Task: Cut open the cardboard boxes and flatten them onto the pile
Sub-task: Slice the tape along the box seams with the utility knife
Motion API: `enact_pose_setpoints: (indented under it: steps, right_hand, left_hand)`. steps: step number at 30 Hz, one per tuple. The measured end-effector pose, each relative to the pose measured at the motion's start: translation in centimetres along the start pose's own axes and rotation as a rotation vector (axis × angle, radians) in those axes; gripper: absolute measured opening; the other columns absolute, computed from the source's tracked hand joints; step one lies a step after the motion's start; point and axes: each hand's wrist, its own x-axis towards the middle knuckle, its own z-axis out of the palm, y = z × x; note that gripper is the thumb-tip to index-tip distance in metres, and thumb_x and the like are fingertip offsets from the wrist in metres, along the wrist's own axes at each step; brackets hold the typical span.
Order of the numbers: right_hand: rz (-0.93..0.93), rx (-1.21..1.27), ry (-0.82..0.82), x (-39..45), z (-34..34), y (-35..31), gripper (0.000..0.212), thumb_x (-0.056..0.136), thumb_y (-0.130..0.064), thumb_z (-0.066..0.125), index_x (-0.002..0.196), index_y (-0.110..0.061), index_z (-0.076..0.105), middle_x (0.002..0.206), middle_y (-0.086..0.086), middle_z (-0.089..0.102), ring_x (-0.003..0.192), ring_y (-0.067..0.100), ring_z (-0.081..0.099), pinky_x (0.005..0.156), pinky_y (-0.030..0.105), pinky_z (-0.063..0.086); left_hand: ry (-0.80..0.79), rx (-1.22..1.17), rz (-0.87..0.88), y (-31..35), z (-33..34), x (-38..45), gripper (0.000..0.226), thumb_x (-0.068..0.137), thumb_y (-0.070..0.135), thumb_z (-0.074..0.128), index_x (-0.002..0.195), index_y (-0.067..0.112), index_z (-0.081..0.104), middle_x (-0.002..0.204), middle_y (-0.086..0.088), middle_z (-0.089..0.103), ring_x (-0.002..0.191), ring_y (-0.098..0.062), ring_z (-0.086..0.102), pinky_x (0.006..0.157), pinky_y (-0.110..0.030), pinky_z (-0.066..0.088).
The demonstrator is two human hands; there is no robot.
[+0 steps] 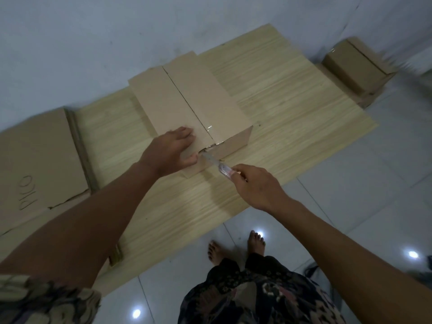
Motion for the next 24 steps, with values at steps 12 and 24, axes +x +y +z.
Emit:
enact_pose_setpoints:
  steps: [12, 24]
  right_hand:
    - [0.373, 0.567, -0.309, 0.3, -1.8, -2.3, 0.045, 0.103, -0.047, 0.050, 0.105, -0.004, 0.062, 0.104, 0.013, 0.065, 0.086, 0.022, 0.067, 0.061, 0.036, 0.062]
    - [0.389, 0.588, -0.188, 2.3, -1.9, -2.0, 0.047, 0.095, -0.050, 0.062, 0.094, -0.004, 0.071, 0.081, 0.010, 0.068, 0.072, 0.022, 0.059, 0.068, 0.040, 0.042]
  left_hand:
    - [0.030, 0.035, -0.074, 0.7, 0.6, -0.6, 0.055, 0.095, 0.046, 0.058, 0.128, 0.003, 0.066, 0.136, -0.012, 0.063, 0.126, -0.028, 0.060, 0.096, -0.039, 0.053]
    - [-0.213, -0.025, -0.266, 1.1, 2.3, -1.4, 0.077, 0.103, 0.056, 0.024, 0.160, 0.004, 0.019, 0.168, -0.013, 0.015, 0.156, -0.027, 0.011, 0.124, -0.043, 0.013]
